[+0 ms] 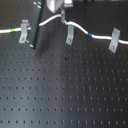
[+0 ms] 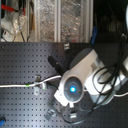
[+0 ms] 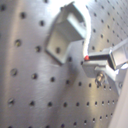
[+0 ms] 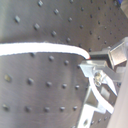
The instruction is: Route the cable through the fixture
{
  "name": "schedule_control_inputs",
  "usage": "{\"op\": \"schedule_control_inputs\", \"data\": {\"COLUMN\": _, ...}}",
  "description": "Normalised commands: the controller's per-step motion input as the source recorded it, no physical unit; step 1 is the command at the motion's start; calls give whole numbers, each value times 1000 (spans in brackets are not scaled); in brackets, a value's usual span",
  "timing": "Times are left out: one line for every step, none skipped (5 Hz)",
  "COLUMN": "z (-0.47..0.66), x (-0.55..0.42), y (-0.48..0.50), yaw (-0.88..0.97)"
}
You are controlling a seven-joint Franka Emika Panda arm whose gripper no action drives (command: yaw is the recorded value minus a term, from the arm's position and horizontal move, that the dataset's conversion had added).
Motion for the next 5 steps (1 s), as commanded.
{"op": "schedule_control_inputs", "data": {"z": -1, "x": 42, "y": 52, "yaw": 0}}
{"op": "schedule_control_inputs", "data": {"z": -2, "x": 90, "y": 151, "yaw": -34}}
{"op": "schedule_control_inputs", "data": {"z": -1, "x": 75, "y": 113, "yaw": -266}}
{"op": "schedule_control_inputs", "data": {"z": 85, "x": -48, "y": 133, "yaw": -80}}
{"op": "schedule_control_inputs", "data": {"z": 69, "x": -153, "y": 66, "yaw": 251}}
